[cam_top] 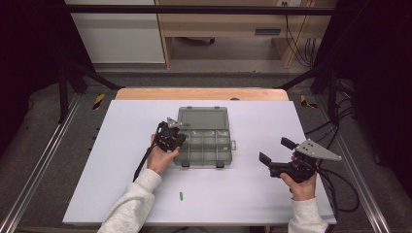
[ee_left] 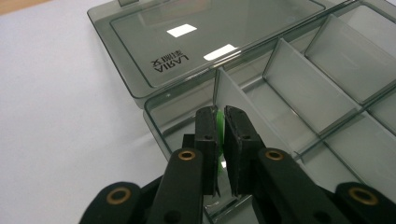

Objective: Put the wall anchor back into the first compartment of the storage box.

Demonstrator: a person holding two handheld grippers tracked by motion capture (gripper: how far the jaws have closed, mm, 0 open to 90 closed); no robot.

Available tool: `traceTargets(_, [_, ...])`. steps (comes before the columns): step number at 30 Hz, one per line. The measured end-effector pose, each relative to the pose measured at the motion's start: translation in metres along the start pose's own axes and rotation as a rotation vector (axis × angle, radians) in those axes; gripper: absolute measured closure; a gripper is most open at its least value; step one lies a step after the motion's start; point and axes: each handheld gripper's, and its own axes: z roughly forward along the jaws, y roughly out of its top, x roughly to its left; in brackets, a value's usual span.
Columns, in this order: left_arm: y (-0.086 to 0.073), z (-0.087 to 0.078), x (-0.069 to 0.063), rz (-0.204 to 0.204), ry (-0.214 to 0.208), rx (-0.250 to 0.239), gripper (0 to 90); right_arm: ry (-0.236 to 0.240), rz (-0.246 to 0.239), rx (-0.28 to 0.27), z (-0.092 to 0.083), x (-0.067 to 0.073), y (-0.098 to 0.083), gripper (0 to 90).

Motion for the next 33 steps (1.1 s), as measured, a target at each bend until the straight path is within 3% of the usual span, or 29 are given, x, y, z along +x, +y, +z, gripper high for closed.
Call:
traceTargets(4, [0.001,-0.005,0.001,-0.002,-0.004,0.002,78.1,-0.003,0.002,-0.004,0.0,0.0,0.0,0.7])
traceTargets(9, [0.005,-0.026,-0.002,-0.004,-0.009,-0.061,71.3,-0.003,0.003,-0.009,-0.001,0.0,0.001,0.7])
traceTargets(16, [0.006,-0.06,-0.003,-0.033,-0.045,-0.152,54.1,-0.003,0.003,-0.017,-0.003,-0.001,0.001,0.7])
traceTargets(20, [-0.003,-0.089,-0.002,-0.042,-0.054,-0.217,44.7,-0.004,0.005,-0.02,-0.003,-0.001,0.001,0.6])
traceTargets(23, [-0.005,-0.094,-0.002,-0.045,-0.059,-0.227,35.9,-0.003,0.006,-0.019,-0.003,-0.001,0.001,0.6])
traceTargets(27, [-0.015,-0.112,-0.006,-0.02,-0.045,-0.245,25.1,-0.002,0.005,-0.011,-0.002,-0.001,0.001,0.6])
traceTargets(33, [-0.033,-0.132,-0.016,-0.019,-0.036,-0.251,15.4,-0.002,0.004,-0.01,-0.003,-0.001,0.001,0.6])
